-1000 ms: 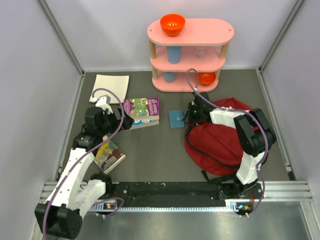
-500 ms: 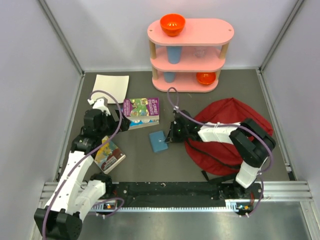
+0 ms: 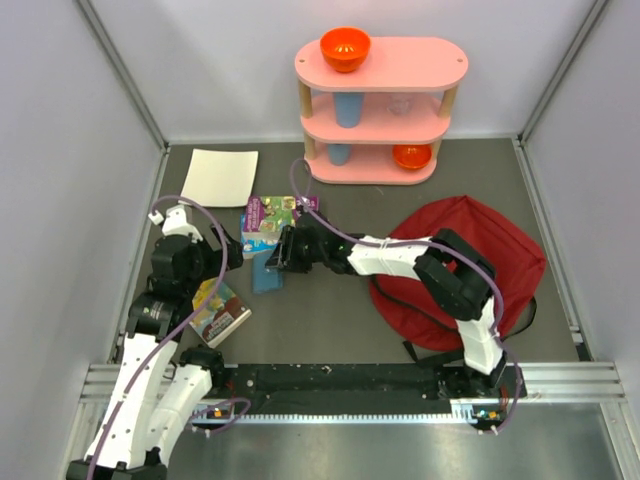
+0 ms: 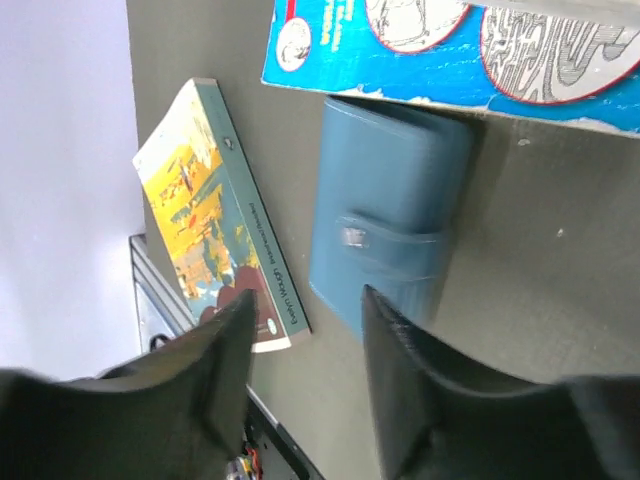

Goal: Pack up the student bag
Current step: Move the personal item to the center of the board.

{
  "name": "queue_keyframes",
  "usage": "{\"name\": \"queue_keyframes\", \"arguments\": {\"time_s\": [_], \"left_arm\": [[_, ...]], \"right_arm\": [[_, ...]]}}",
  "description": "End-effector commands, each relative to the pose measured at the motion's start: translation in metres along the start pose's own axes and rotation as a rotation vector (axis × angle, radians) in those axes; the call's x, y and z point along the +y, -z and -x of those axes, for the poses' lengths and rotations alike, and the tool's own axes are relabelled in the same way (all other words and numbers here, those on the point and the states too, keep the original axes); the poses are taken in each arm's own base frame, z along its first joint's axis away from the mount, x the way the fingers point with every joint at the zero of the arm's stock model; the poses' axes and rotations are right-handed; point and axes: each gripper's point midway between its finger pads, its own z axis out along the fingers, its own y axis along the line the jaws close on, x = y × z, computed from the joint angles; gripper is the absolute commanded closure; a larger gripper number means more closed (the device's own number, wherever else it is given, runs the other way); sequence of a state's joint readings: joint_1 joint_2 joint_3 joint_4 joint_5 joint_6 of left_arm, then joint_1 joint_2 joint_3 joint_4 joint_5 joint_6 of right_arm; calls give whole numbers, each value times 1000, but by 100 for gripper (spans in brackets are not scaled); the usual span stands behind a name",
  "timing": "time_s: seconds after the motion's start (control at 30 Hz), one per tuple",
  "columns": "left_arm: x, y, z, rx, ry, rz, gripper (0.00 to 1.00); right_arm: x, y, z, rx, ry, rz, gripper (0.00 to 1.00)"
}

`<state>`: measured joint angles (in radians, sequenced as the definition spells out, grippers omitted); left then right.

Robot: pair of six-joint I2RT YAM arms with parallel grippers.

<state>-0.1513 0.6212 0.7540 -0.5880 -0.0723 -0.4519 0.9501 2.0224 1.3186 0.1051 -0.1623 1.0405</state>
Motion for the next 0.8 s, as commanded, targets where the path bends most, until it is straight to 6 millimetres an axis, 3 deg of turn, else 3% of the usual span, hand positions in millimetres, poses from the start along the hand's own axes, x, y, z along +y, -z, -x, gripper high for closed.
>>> {"name": "queue_keyframes", "arguments": {"time_s": [0.0, 0.03, 0.1, 0.17, 0.2, 0.23, 0.3, 0.33, 0.4, 0.43, 0.47, 0.5, 0.53, 0.57, 0.6, 0.63, 0.67, 0.7, 0.73, 0.77], "left_arm": [[-3, 7, 13, -37, 4, -2, 1], [-4, 7, 13, -35, 2, -11, 1], [-8, 3, 14, -34, 1, -26, 1], [-14, 1, 12, -19, 6, -58, 1], [-17, -2, 11, -8, 1, -73, 1], [-24, -2, 12, -7, -13, -113, 1], [-33, -5, 5, 25, -12, -162, 1], [-42, -9, 11, -2, -28, -210, 1], [-59, -18, 1, 74, -29, -294, 1], [-74, -20, -1, 101, -37, -349, 1], [-87, -22, -5, 139, -49, -390, 1], [-98, -34, -5, 168, -70, -396, 1], [-121, -34, -10, 178, -128, -457, 1], [-131, -47, -22, 230, -153, -469, 1], [-151, -47, -14, 226, -172, -519, 1], [-171, -46, -21, 259, -196, -581, 1], [-184, -58, -35, 317, -203, -611, 1], [-204, -56, -30, 322, -215, -670, 1], [-222, -53, -40, 345, -246, -724, 1], [-235, -65, -48, 368, -259, -739, 1]], "right_arm": [[15, 33, 1, -33, 92, 24, 42], [9, 41, 1, -42, 137, 6, 22], [9, 71, 6, -79, 186, -12, 16], [-8, 97, 14, -130, 216, -107, 14], [-6, 124, 25, -195, 221, -113, 13], [-22, 139, 25, -210, 224, -180, 11], [-64, 172, 51, -330, 159, -344, 8], [-83, 198, 53, -345, 100, -421, 7], [-130, 237, 71, -429, -4, -574, 8], [-130, 261, 78, -488, -32, -575, 7], [-152, 280, 76, -524, -46, -659, 6], [-161, 294, 78, -562, -81, -683, 2], [-168, 321, 89, -649, -156, -676, 1], [-189, 335, 83, -656, -206, -732, 1], [-199, 349, 82, -684, -264, -747, 1], [-213, 372, 86, -738, -377, -740, 1], [-226, 380, 79, -738, -427, -754, 1], [-233, 389, 77, -755, -463, -756, 1], [-248, 407, 78, -801, -519, -789, 1], [-253, 415, 73, -824, -542, -790, 1]]}}
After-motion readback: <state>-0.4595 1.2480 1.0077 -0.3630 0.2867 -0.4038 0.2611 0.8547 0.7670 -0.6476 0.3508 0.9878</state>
